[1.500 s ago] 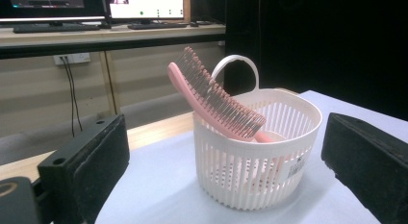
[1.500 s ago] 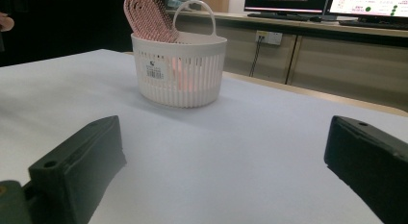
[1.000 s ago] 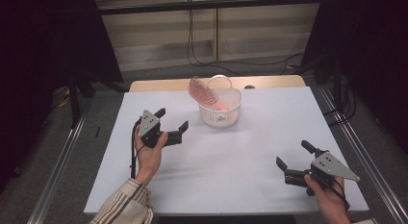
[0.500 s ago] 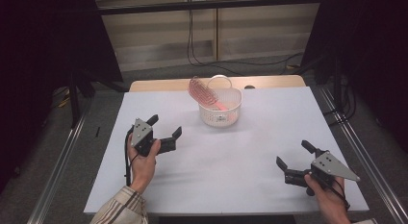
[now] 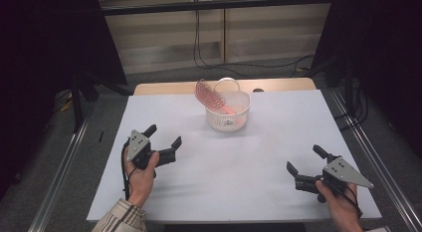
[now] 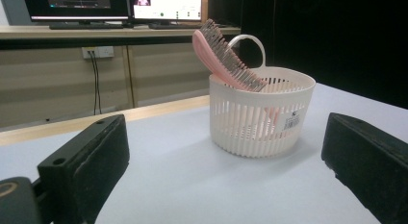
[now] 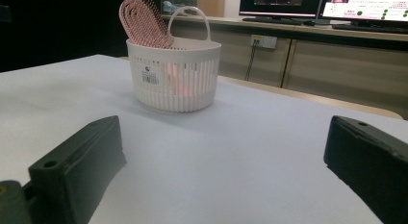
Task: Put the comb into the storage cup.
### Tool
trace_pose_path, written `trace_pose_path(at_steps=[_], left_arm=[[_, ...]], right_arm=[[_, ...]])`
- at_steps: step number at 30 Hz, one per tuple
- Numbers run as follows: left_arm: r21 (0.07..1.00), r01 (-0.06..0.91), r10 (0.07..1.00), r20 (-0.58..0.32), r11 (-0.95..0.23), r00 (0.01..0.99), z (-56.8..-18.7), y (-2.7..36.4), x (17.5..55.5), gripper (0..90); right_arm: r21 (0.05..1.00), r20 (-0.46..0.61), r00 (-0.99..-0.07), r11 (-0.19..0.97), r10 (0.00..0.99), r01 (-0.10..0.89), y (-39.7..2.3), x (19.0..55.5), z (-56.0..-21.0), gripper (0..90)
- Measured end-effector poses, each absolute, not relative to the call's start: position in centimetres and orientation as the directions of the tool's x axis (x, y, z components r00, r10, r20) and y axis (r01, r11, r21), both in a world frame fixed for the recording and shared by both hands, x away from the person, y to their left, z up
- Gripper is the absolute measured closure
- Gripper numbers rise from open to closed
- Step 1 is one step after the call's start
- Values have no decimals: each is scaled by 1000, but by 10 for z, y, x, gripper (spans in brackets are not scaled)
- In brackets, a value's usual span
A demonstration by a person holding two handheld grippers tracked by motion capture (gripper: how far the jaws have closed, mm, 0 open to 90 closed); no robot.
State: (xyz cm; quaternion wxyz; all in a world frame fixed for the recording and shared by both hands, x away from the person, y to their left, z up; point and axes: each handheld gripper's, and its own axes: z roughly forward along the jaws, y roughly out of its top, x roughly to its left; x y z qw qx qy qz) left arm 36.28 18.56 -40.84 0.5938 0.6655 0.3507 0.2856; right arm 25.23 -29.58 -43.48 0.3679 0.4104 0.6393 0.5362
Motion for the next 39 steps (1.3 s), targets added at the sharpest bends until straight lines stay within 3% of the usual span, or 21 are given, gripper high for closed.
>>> trace_pose_path(at_steps=[23, 26, 39], left_arm=[[987, 153, 825, -56, -38, 563, -417, 211, 331, 25], [982, 187, 815, -129, 26, 566, -418, 215, 325, 26], [987, 153, 865, -28, -57, 501, -423, 224, 302, 26]], right_arm=[[990, -29, -389, 80, 921, 116, -296, 252, -434, 0], [990, -29, -384, 80, 923, 116, -296, 252, -434, 0], [992, -25, -368, 69, 929, 108, -298, 251, -432, 0]])
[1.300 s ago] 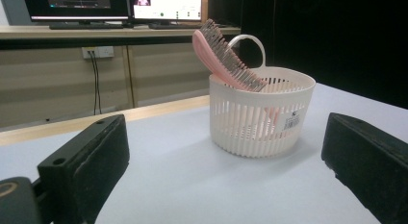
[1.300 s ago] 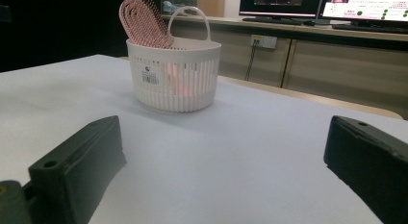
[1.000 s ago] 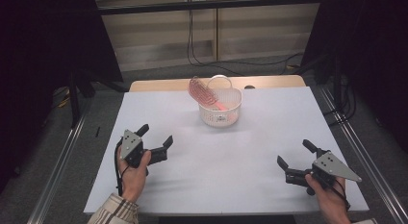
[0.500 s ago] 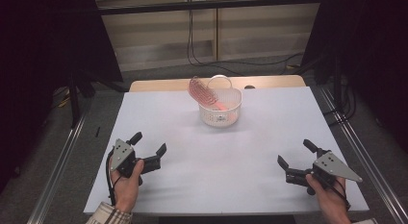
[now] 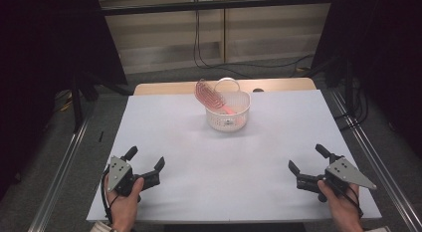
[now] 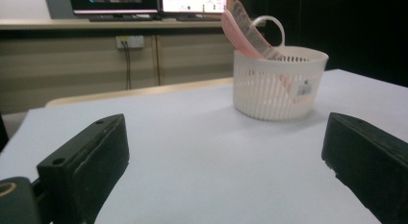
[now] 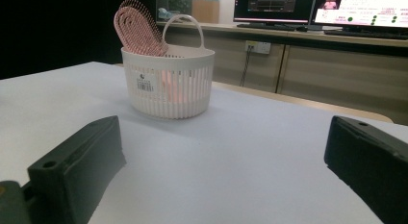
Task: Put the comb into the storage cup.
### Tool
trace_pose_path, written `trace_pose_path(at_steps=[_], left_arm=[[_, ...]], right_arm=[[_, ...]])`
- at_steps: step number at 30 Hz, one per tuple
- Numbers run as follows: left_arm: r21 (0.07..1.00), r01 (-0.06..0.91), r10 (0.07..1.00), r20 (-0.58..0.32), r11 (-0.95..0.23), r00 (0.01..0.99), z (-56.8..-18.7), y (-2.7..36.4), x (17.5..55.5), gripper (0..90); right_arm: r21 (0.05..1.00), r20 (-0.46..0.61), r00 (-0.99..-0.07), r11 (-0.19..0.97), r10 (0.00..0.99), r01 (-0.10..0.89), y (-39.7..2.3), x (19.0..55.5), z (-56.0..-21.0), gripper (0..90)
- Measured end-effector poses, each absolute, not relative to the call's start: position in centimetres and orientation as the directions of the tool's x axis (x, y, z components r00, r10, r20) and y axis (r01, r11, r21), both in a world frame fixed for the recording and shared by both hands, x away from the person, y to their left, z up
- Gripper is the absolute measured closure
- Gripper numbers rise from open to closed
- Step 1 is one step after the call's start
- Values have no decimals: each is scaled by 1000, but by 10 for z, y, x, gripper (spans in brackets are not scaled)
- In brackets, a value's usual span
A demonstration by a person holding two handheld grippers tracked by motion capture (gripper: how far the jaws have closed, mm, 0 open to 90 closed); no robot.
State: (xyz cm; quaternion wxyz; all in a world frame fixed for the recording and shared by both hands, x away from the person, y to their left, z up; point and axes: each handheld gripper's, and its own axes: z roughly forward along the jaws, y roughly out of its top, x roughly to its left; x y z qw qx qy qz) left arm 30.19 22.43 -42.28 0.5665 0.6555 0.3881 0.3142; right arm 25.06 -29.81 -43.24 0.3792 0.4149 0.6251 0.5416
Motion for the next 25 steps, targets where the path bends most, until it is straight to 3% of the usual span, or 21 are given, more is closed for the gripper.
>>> trace_pose_path(at_steps=[13, 25], left_arm=[[977, 209, 882, -54, -52, 469, -431, 232, 294, 28], [978, 206, 859, -81, -29, 505, -430, 230, 296, 28]], right_arm=[[992, -20, -362, 64, 932, 110, -299, 245, -434, 0], [993, -19, -349, 57, 937, 99, -298, 249, -434, 0]])
